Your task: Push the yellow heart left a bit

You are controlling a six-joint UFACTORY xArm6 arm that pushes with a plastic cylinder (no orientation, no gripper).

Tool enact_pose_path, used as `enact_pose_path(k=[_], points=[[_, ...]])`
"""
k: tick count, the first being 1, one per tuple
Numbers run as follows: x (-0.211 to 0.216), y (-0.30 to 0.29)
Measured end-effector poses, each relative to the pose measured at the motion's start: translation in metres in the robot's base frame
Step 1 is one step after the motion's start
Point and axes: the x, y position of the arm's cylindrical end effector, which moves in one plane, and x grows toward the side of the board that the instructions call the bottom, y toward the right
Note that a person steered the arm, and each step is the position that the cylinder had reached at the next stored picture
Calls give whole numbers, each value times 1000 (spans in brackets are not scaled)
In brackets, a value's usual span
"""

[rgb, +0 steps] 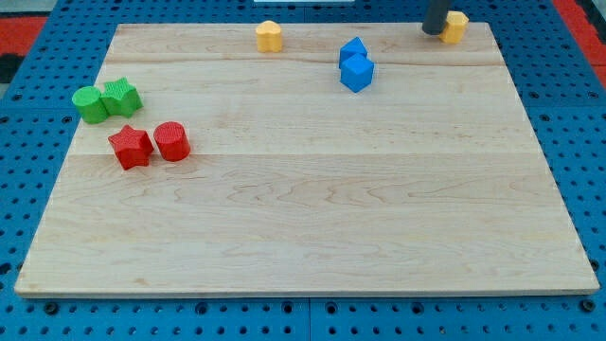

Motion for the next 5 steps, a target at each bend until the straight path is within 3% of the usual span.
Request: enact_pose_path(k=[2,5], points=[[7,-15],[6,-105]])
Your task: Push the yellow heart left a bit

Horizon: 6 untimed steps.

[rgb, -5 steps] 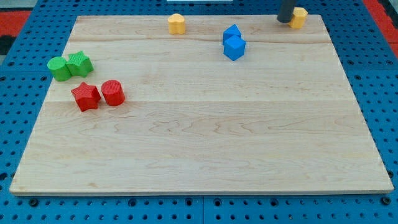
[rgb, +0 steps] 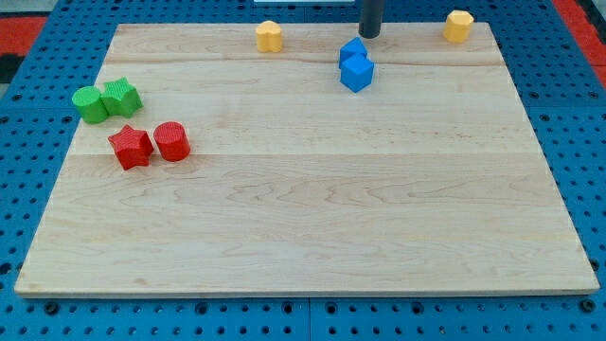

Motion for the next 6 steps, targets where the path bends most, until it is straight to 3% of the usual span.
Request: enact_pose_path(k=[3,6], points=[[-2,-74],[63,-141]])
